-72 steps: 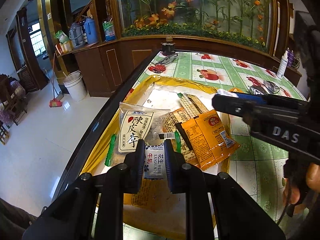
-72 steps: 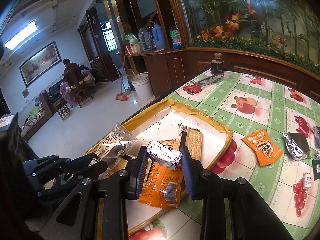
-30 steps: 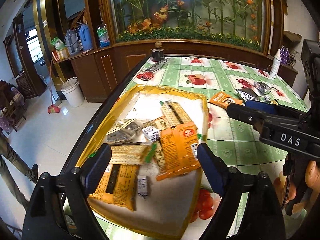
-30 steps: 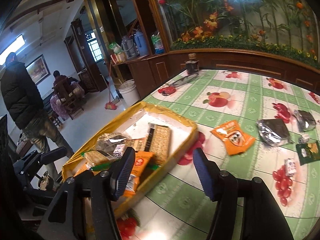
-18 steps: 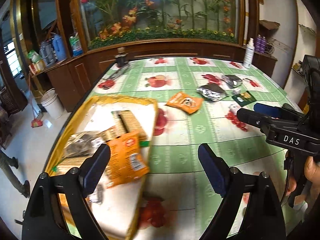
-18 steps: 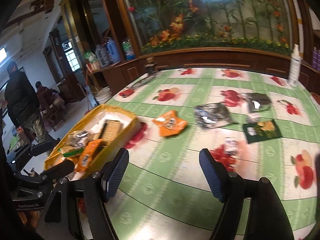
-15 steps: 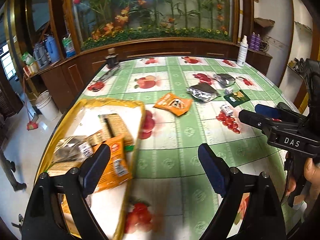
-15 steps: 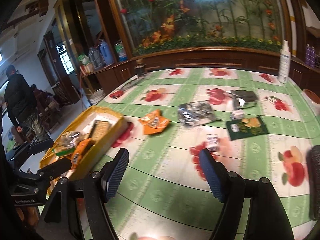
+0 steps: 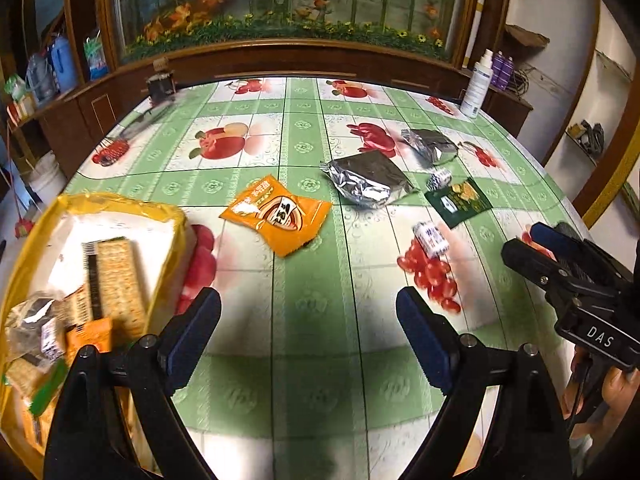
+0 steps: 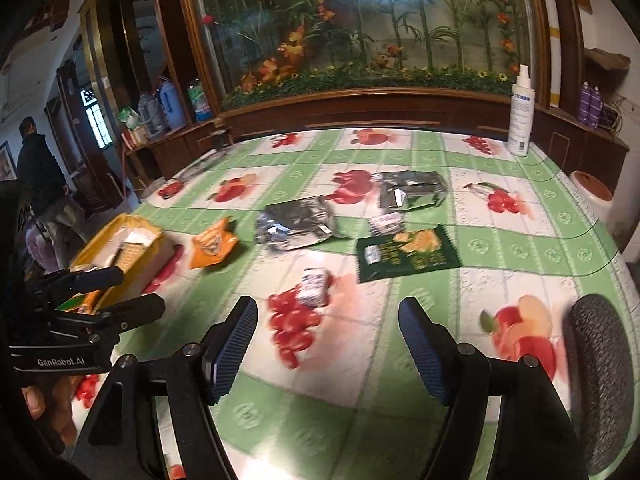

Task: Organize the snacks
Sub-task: 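Withdraw both tools from the tray back over the table, then move left tool onto the orange cartoon bag while right tool reaches the dark green cracker bag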

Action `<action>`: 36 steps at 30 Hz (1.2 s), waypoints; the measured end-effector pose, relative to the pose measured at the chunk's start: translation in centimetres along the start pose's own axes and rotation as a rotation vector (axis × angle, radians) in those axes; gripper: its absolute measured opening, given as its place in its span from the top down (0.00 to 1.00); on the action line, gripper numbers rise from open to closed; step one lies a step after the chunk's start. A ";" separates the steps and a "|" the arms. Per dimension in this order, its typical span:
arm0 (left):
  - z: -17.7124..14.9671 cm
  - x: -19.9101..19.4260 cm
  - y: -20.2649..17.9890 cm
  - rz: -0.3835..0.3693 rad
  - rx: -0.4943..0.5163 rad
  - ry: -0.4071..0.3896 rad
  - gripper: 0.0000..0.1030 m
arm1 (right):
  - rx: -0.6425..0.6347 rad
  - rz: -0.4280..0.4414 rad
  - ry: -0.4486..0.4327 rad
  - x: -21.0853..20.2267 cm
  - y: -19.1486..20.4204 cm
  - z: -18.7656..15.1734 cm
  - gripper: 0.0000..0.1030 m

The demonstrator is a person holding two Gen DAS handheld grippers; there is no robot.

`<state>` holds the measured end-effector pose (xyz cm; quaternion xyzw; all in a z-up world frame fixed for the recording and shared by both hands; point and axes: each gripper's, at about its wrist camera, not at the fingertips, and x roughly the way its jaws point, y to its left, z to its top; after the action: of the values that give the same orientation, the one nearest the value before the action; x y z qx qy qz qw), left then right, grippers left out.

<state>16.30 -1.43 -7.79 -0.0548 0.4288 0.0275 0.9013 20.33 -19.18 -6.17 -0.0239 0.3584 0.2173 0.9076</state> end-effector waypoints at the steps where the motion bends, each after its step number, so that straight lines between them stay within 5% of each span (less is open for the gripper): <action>1: 0.3 0.6 0.1 0.010 -0.008 0.003 0.13 | 0.003 -0.010 0.001 0.4 -0.4 0.3 0.25; 15: 3.4 5.9 1.9 0.026 -0.053 0.032 0.13 | -0.013 -0.068 0.080 6.4 -3.7 3.0 0.17; 36: 4.1 9.3 0.8 0.075 0.057 0.042 0.07 | -0.079 -0.079 0.163 10.5 -3.8 3.3 0.10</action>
<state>25.31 -0.15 -12.50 -0.0134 0.4502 0.0477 0.8916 30.84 -17.99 -11.04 -0.0913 0.4209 0.1925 0.8817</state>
